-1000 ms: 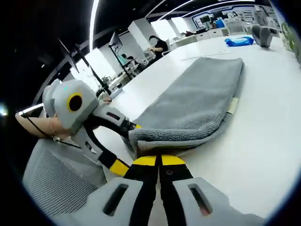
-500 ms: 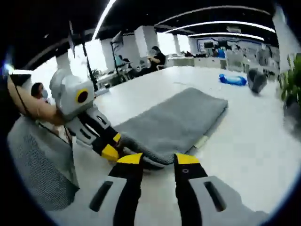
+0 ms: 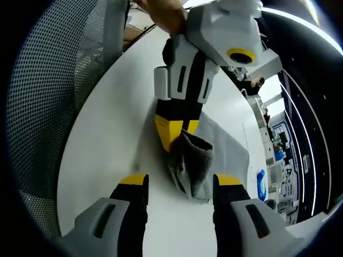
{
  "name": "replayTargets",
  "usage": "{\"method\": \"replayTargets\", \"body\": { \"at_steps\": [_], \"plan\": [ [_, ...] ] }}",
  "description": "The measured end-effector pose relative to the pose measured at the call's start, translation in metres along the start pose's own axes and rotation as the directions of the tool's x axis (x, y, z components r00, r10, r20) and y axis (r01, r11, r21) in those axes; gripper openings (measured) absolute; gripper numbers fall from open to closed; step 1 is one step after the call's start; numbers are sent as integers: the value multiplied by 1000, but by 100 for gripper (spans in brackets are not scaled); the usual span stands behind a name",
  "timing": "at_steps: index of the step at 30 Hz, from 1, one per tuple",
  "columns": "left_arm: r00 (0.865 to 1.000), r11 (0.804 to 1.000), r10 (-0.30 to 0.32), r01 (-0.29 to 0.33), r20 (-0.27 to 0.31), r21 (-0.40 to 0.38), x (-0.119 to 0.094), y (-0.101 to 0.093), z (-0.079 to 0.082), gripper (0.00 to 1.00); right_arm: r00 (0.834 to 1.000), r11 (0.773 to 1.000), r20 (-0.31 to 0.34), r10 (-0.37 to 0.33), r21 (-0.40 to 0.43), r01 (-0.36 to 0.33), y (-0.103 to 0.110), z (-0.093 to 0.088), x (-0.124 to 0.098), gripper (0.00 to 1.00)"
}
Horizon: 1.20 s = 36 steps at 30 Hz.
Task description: Fold the towel on the table until its edges align and the towel forms a compact rectangular stack.
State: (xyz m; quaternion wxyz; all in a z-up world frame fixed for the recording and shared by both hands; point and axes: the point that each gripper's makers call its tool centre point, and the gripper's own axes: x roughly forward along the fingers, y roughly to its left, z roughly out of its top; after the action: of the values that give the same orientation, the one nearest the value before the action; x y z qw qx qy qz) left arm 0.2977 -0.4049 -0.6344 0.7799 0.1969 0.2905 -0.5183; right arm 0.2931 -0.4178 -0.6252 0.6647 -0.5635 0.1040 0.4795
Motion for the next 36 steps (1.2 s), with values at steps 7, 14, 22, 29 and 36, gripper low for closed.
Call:
{"method": "replayTargets", "body": {
  "at_steps": [7,14,22,29,36],
  "plan": [
    [997,963,47,-29,-61,266,3,-5,-1,7,1000,985,-25,-16,-174,11,-2,11,0,9],
    [988,815,144,-82,-64,573,-2,3,2,12,999,996,-46,-12,-90,8,-7,0,-1,7],
    [969,831,230,-148,-88,536,-18,33,-11,12,995,968,-68,-80,235,93,-32,-38,-17,6],
    [978,906,209,-187,-18,381,-29,42,-5,13,996,894,-54,-64,440,81,-32,-55,-21,6],
    [977,942,215,-209,4,261,-32,49,-11,14,997,828,-46,-69,554,83,-33,-62,-24,6]
  ]
}}
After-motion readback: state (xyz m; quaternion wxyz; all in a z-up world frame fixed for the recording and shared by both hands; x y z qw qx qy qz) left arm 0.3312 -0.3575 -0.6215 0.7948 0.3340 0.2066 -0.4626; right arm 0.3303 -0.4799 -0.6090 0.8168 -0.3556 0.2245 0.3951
